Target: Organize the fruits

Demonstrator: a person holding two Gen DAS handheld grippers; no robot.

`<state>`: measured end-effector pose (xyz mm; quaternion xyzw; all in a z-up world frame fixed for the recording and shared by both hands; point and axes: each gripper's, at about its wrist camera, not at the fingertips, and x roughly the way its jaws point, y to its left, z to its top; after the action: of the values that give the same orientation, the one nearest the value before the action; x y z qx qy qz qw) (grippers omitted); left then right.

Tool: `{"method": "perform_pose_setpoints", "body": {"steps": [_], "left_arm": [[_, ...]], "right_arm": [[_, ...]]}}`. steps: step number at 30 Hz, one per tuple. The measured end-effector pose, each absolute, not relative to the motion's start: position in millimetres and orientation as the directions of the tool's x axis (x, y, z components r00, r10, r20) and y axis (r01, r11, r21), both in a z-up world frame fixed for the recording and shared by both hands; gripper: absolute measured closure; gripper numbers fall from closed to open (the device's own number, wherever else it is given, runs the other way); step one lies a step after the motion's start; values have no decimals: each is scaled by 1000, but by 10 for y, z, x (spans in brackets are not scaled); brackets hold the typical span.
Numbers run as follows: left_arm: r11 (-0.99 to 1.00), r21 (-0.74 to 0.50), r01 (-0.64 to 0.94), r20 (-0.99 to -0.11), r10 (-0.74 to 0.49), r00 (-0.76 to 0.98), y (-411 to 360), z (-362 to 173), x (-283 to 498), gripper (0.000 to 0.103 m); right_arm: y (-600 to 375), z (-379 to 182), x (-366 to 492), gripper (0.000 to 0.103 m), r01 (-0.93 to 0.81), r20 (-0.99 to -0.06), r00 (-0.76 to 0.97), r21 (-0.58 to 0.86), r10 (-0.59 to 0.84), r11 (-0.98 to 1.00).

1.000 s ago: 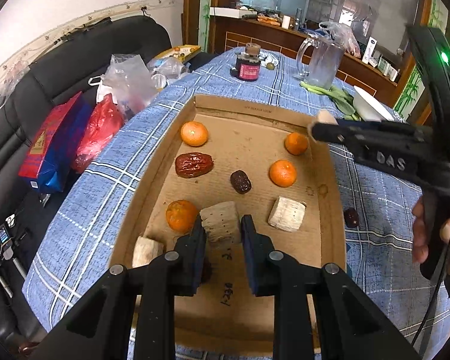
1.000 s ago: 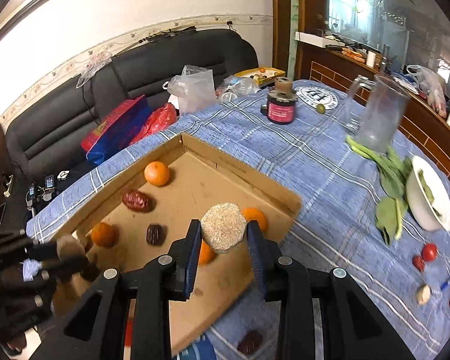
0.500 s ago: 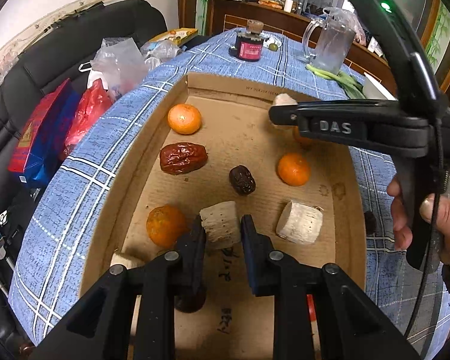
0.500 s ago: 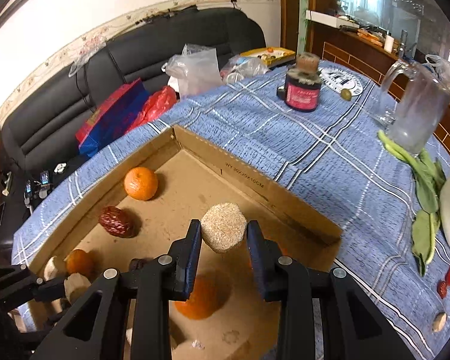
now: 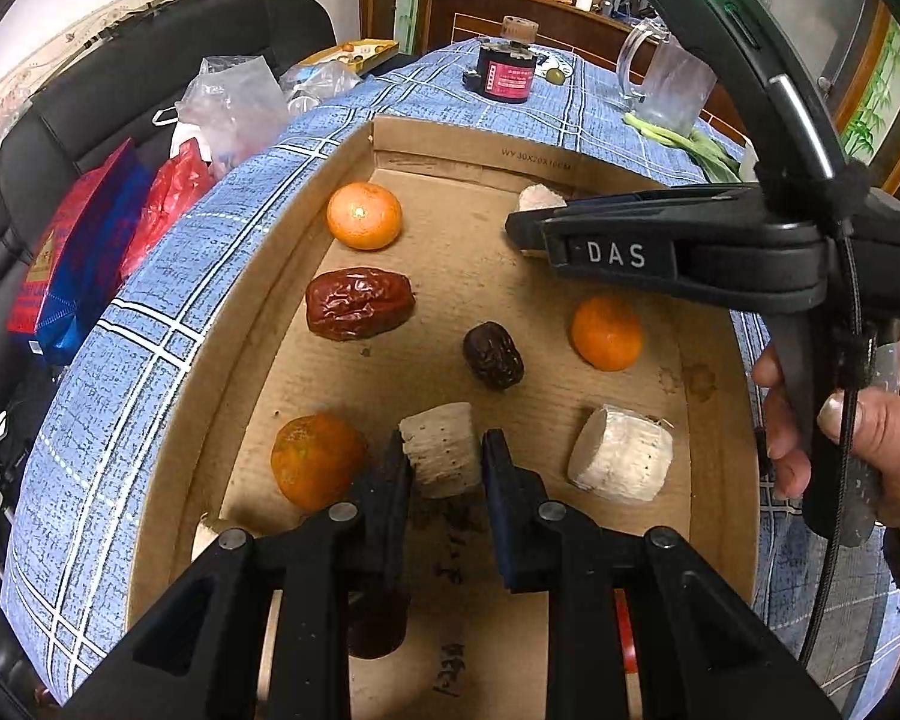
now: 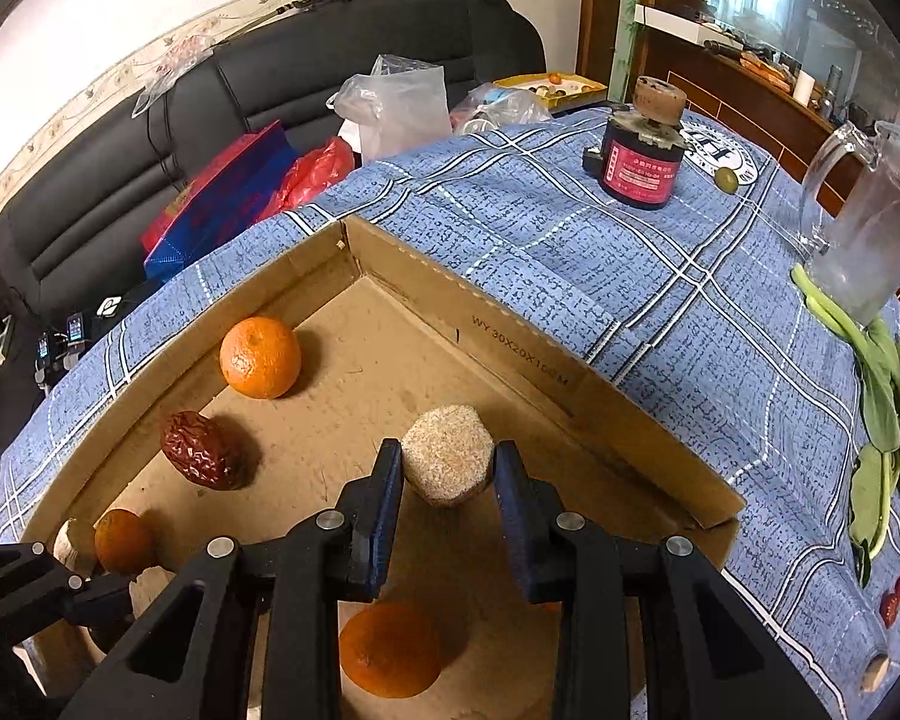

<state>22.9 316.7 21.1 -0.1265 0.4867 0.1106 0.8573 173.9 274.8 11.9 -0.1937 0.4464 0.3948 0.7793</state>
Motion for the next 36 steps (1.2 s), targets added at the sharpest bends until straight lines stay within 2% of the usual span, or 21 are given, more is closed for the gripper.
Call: {"method": "perform_pose_setpoints", "body": {"steps": [7, 17, 21, 26, 30, 32, 34, 36], "left_arm": [[943, -110, -315, -863, 66, 501, 3168, 213, 217, 76], [941, -84, -326, -840, 109, 531, 3212, 382, 37, 56], [939, -78, -335, -831, 124, 543, 3215, 458, -68, 45], [927, -95, -362, -827, 129, 547, 3225, 524, -212, 35], [914, -117, -388, -818, 133, 560, 3235, 595, -345, 34], [911, -120, -396, -809, 141, 570, 3219, 640, -424, 34], [906, -114, -407, -799, 160, 580, 3187, 687, -504, 29], [902, -112, -418, -782, 179, 597, 3142, 740, -599, 29]], "right_arm": [[2710, 110, 1716, 68, -782, -854, 301, 34, 425, 622], [2490, 300, 1627, 67, -767, -842, 339, 12, 420, 642], [2328, 376, 1541, 56, -748, -835, 353, 18, 421, 664], [2089, 438, 1330, 55, -728, -833, 368, 17, 413, 685], [1853, 473, 1118, 54, -704, -833, 370, 37, 411, 709], [1702, 507, 982, 48, -688, -830, 377, 45, 410, 724], [1543, 556, 835, 33, -670, -821, 395, 49, 411, 740], [1366, 633, 662, 31, -647, -808, 423, 48, 410, 761]]}}
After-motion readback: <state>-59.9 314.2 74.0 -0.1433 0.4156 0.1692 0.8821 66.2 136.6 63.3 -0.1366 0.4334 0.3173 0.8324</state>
